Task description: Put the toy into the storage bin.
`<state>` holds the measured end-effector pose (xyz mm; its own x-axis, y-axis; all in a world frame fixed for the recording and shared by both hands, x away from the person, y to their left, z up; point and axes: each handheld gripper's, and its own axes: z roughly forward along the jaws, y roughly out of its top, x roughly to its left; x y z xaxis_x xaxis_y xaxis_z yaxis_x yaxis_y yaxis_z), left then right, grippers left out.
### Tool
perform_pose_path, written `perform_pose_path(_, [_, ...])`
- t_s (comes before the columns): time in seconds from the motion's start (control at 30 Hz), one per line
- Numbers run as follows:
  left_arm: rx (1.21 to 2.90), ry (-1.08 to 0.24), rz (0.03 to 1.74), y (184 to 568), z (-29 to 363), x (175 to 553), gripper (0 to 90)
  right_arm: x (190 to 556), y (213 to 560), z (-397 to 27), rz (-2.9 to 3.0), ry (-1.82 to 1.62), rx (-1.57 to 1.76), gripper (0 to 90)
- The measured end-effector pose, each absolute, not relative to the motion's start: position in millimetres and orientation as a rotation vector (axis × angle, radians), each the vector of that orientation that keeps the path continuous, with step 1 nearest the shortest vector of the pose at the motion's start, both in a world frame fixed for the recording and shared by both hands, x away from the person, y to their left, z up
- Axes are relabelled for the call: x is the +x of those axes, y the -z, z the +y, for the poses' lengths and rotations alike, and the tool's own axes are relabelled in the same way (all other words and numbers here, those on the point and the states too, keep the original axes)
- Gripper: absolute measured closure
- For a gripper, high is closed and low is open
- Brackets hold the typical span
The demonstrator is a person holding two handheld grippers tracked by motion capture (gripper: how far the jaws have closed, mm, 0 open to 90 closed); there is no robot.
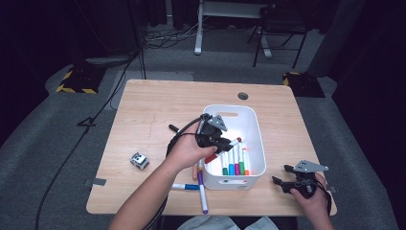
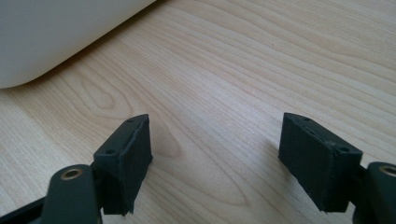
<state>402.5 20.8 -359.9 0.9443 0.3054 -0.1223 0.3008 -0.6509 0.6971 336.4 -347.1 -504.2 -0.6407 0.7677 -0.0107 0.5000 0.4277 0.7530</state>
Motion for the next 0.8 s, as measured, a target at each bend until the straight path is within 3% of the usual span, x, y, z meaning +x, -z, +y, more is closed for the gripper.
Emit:
perform_pose_path(0.43, [2.424, -0.055, 0.411, 370, 8, 400, 75.6, 336, 504, -347, 2.333, -1.053, 1.084, 25.7])
perform_pose_path(0.5, [2.407, -0.072, 0.428, 369, 9, 400, 58.7, 336, 504, -347, 2.333, -1.053, 1.084, 25.7])
perform_pose_path(0.53, [2.393, -0.078, 0.425, 369, 9, 399, 54.6, 336, 504, -347, 2.333, -1.054, 1.085, 25.7])
perform_pose_path(0.8, [2.295, -0.116, 0.433, 353, 23, 393, 41.2, 336, 504, -347, 2.333, -1.053, 1.084, 25.7])
